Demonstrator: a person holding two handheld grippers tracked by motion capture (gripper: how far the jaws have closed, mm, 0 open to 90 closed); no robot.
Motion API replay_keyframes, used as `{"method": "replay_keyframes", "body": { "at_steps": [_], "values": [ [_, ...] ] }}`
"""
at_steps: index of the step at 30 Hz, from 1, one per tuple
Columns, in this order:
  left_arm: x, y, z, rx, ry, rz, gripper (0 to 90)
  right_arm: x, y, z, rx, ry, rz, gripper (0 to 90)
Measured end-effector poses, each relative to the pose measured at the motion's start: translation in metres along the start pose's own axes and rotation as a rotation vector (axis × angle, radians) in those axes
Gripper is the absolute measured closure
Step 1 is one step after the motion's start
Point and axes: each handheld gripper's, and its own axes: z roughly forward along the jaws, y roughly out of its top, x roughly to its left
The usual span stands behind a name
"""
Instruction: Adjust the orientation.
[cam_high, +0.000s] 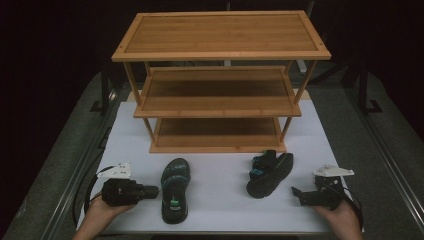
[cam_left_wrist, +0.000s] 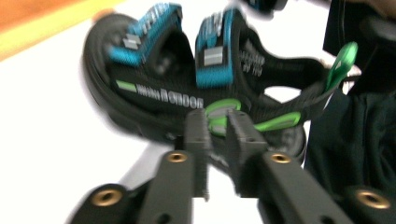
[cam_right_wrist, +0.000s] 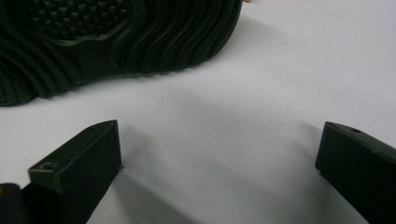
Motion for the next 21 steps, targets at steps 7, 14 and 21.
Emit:
{"method": "replay_keyframes", "body": {
  "at_steps": [7,14,21],
  "values": [
    [-0.002,0.024,0.002,-0.064,-0.039,0.014,56.9,0.0,0.0,0.0,0.002,-0.001,0.0,0.0],
    [-0.001,0.045,0.028,-0.03,-0.051,0.039,55.0,0.0,0.0,0.0,0.002,-0.001,0.0,0.0],
    [0.005,0.046,0.041,0.025,-0.058,0.049,64.8,0.0,0.0,0.0,0.001,-0.001,0.0,0.0]
  ]
}}
